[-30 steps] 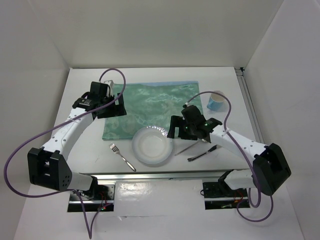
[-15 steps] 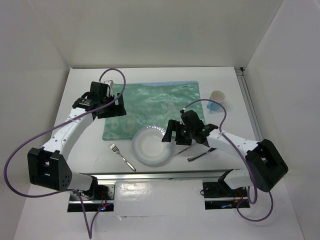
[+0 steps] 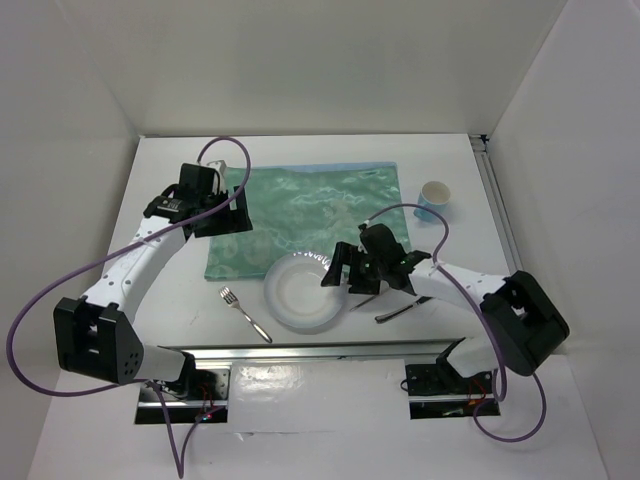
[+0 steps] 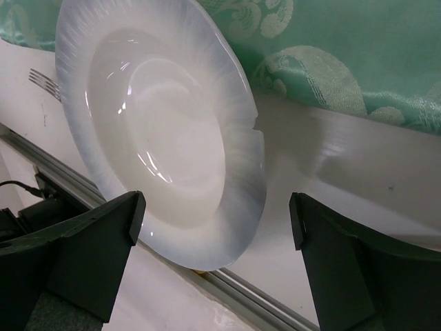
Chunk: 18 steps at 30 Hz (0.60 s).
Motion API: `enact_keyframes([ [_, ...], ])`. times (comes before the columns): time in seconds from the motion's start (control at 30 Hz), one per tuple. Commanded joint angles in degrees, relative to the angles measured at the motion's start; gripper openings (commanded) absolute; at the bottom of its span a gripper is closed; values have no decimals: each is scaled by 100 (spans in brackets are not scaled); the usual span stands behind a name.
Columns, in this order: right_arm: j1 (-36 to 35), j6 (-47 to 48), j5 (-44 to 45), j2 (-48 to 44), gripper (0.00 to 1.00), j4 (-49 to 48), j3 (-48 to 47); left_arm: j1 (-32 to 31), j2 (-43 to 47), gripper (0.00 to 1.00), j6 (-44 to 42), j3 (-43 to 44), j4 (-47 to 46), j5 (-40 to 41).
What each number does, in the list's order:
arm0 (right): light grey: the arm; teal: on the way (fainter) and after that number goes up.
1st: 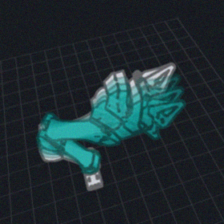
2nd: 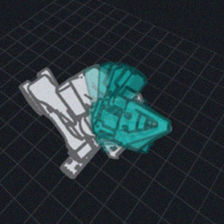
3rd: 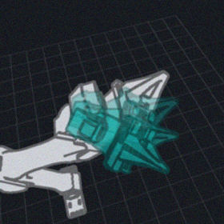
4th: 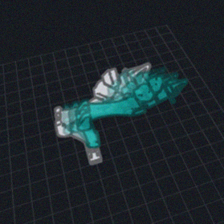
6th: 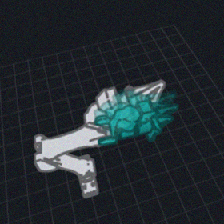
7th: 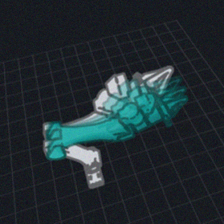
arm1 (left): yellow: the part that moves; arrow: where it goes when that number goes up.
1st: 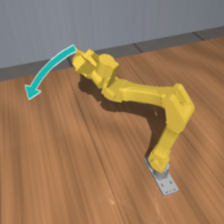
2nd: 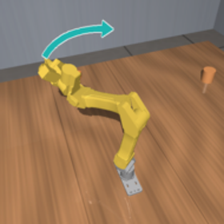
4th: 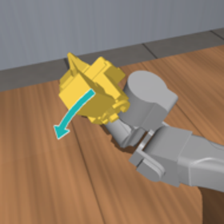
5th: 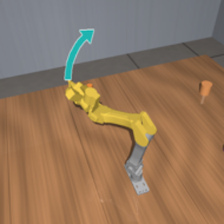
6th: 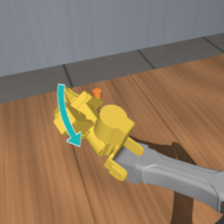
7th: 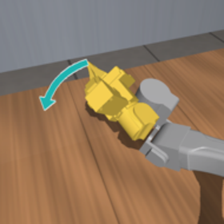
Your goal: Set the dinner table for one person
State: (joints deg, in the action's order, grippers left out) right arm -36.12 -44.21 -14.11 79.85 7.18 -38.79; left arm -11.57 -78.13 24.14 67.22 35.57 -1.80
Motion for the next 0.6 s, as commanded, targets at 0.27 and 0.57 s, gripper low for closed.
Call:
enact_keyframes([
  [0.27, 26, -386, -180, 74, 95, -725, 380, -29, 280, 97, -6, 19, -112, -39],
  [0.57, -79, -572, -321, 320, 88, -1096, 460, -29, 281, 97, -6, -34, -112, -39],
])
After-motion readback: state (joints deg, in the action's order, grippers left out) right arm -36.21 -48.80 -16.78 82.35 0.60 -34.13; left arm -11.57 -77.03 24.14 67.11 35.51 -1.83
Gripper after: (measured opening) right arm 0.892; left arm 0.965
